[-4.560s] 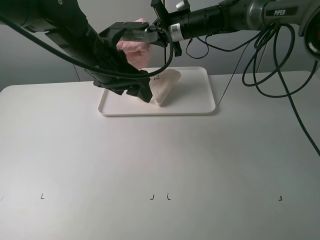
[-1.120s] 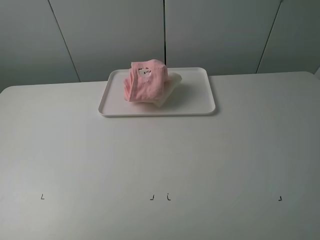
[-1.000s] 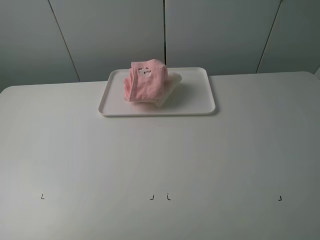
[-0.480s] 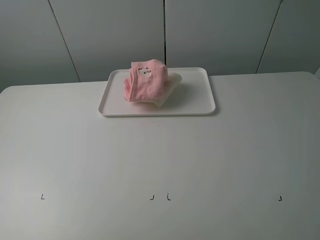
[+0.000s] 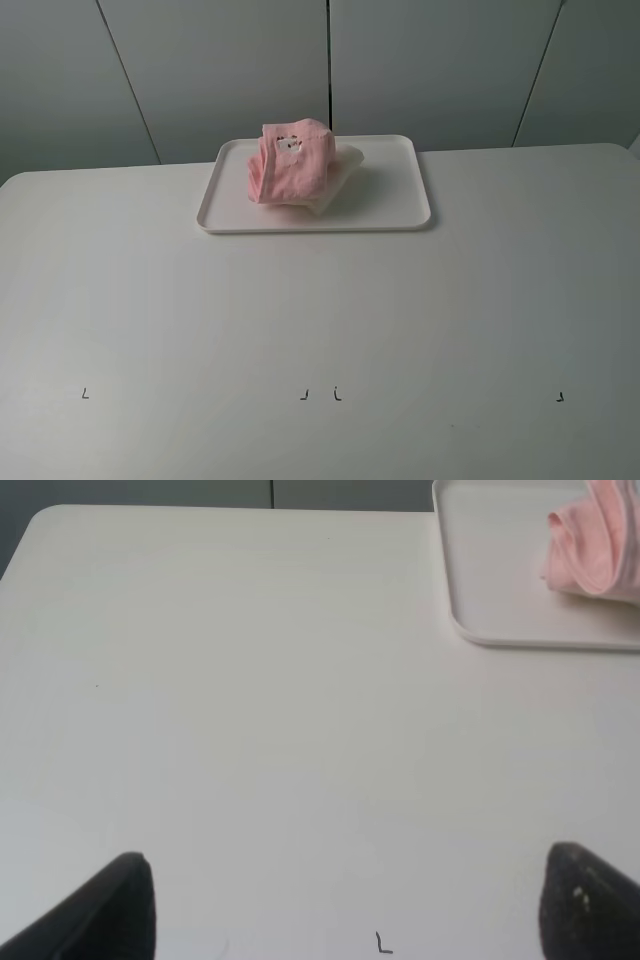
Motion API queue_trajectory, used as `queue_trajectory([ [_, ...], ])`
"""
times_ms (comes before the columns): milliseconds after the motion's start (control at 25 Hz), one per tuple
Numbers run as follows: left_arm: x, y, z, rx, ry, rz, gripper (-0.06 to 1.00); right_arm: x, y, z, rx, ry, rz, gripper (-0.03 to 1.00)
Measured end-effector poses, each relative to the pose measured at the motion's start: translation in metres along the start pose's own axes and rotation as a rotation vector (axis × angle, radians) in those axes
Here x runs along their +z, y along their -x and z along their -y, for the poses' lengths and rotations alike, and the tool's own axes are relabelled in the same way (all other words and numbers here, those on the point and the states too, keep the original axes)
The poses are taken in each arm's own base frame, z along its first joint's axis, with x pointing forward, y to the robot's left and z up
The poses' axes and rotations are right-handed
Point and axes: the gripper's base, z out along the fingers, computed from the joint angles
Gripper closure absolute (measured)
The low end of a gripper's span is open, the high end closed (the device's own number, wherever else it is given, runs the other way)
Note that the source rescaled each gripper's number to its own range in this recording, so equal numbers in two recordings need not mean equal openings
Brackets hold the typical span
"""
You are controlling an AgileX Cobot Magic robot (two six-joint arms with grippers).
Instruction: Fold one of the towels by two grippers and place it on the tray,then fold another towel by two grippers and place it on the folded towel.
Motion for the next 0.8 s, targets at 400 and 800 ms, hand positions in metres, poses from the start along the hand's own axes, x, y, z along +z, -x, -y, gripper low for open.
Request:
queue_trajectory([
  [400, 0.0, 0.0, 0.0003, -0.002, 0.0, 0.0, -0.04, -0.0001, -0.0001, 0.0, -0.011, 0.0, 0.001, -0.03],
  [800, -0.0001, -0.0001, 0.0008, -0.032, 0.055, 0.005, -0.04, 0.0012, 0.0003, 0.0009, 0.064, -0.192, 0.002, -0.03],
])
